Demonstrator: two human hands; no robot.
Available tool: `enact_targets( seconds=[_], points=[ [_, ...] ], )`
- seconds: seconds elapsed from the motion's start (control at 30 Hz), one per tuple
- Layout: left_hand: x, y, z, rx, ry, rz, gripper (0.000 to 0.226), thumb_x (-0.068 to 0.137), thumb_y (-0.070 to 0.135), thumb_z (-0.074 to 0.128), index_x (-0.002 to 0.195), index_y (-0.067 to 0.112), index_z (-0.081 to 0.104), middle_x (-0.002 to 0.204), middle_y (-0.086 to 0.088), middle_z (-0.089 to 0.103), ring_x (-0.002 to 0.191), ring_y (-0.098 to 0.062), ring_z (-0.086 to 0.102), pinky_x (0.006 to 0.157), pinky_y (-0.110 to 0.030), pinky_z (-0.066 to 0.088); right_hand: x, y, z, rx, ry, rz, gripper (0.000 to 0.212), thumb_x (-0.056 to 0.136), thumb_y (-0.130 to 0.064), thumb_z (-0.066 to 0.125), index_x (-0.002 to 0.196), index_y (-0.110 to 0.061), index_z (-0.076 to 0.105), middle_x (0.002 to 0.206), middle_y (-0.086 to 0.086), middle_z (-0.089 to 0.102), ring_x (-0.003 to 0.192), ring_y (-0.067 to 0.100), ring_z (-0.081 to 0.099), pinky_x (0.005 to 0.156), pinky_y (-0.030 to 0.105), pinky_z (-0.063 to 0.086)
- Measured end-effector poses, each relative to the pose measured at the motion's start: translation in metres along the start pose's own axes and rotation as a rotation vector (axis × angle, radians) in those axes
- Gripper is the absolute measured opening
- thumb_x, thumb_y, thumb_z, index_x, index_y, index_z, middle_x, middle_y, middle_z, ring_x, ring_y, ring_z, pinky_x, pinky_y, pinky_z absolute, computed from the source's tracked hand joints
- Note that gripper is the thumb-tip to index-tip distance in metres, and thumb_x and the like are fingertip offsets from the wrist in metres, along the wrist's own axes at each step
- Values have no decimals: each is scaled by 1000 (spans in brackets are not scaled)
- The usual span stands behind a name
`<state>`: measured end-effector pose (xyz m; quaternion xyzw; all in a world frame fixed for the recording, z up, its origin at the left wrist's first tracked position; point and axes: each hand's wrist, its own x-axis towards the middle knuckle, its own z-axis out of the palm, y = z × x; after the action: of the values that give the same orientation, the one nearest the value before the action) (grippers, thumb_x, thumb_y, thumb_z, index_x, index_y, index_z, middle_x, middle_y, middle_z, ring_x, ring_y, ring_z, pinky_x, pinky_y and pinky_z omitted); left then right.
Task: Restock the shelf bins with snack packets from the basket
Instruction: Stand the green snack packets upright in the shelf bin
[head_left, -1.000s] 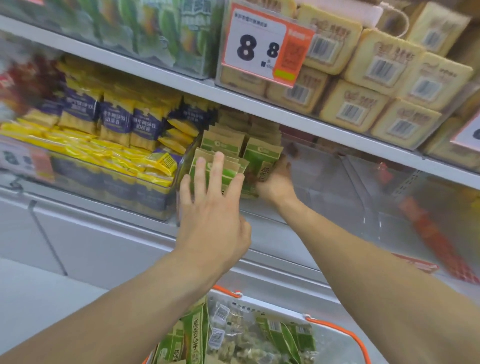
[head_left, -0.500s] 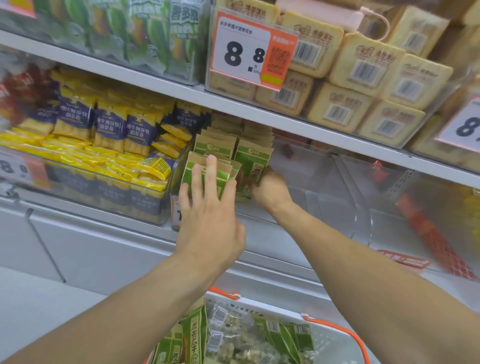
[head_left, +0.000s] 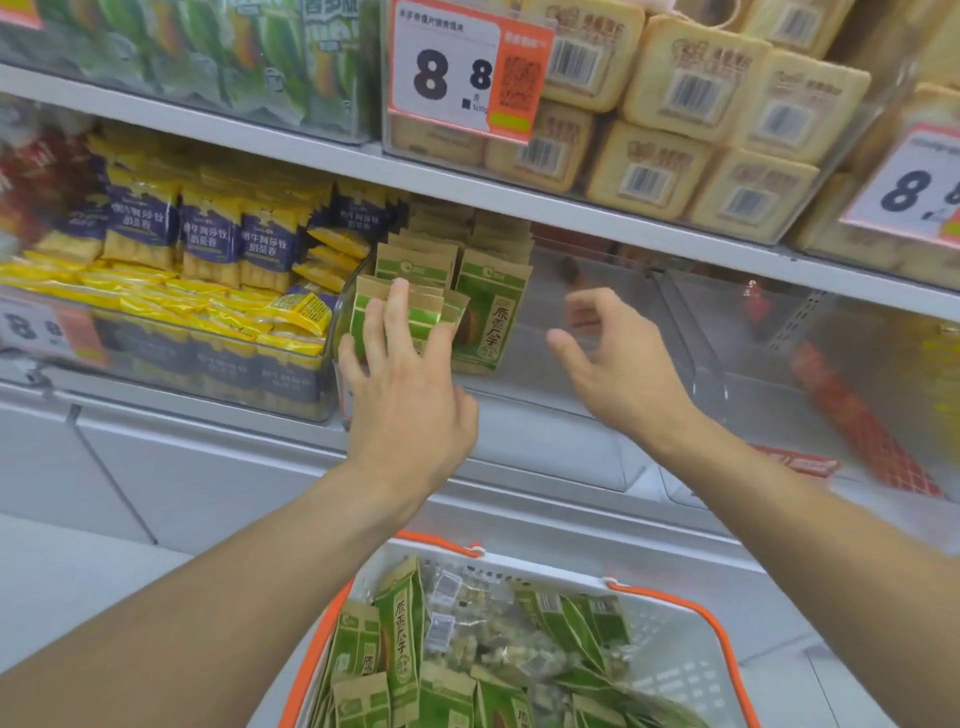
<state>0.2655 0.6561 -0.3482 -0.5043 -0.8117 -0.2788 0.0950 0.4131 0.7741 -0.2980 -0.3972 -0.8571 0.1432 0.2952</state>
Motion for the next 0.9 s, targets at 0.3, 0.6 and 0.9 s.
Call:
enact_targets(
  seconds=[0.3,0.6,0.9],
  points=[
    [-15,21,6,-72,215,160,20,80,23,60,98,12,62,115,-14,51,109,-33,48,89,-43,34,-147,89,18,-23,-431,103,6,92,-18,63,92,-23,64,85,-11,66,80,5,61,69,9,44],
    [-97,69,76,-304,-666,30,26,95,35,56,77,17,61,76,0,66,76,-22,63,71,-33,52,-246,215,18,-336,-1000,462,62,85,-37,70,139,-15,50,136,4,58,122,22,56,100,28,46],
    [-207,118,139,-406,-1095,-148,33,100,42,50,85,14,57,75,3,59,67,-13,59,87,-32,52,-275,232,22,-340,-980,427,31,84,-11,67,115,-18,70,113,3,69,105,23,64,84,29,51]
  ],
)
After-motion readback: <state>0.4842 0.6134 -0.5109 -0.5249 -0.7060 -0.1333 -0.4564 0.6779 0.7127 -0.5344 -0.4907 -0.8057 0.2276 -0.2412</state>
